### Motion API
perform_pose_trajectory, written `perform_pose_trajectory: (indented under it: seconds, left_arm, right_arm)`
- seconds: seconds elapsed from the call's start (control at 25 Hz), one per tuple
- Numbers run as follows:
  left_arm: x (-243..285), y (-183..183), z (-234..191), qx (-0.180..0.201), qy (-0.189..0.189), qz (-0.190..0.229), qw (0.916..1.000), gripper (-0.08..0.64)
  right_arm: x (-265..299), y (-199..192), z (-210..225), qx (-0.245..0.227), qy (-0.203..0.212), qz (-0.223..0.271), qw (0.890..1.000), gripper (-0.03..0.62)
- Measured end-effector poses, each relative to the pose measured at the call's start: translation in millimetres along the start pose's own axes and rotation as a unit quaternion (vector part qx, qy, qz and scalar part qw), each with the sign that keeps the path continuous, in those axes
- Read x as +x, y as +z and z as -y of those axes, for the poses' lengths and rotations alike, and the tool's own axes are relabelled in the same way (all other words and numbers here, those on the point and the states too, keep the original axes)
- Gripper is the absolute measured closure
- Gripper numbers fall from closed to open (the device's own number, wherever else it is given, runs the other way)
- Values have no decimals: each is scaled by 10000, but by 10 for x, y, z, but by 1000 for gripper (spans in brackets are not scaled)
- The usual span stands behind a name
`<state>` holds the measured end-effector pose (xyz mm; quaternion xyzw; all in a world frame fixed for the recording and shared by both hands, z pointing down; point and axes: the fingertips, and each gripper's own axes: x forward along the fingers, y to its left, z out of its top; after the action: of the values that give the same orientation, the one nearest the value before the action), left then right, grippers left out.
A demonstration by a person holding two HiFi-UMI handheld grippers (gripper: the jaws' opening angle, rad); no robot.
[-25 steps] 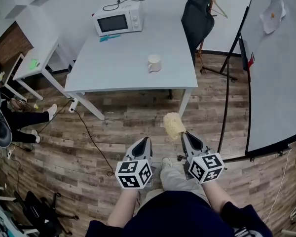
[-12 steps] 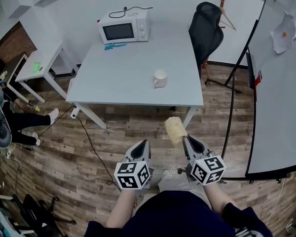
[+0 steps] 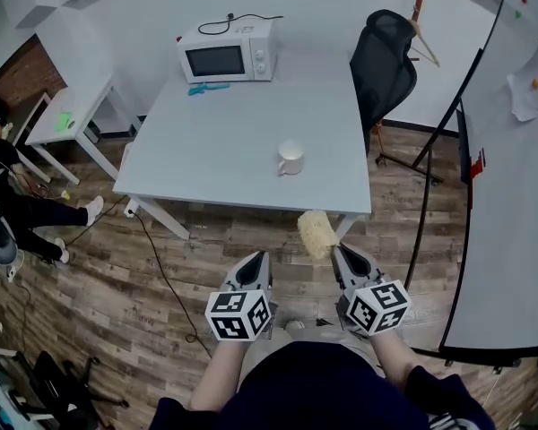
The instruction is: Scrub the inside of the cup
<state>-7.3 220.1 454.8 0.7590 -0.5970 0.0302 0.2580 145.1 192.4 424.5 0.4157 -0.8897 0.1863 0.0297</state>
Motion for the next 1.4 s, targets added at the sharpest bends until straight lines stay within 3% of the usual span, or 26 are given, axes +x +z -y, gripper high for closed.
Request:
perform_pose_trajectory:
  seconds: [0.48, 0.76, 1.2, 1.4]
  left_arm:
    - [435, 86, -63, 55, 54, -158, 9998, 543]
    - [793, 154, -305, 5, 99, -255, 9996, 543]
    - [1544, 455, -698, 227, -66, -390, 9990, 543]
    - [1896, 538, -863, 394, -191, -674, 9968, 543]
  right_arm:
    - [244, 61, 279, 176, 28, -78, 9998, 561]
    - [543, 81, 497, 229, -123, -145, 9996, 561]
    - [1318, 286, 815, 159, -300, -249, 9991, 561]
    - [1681, 417, 963, 145, -430, -351, 9984, 561]
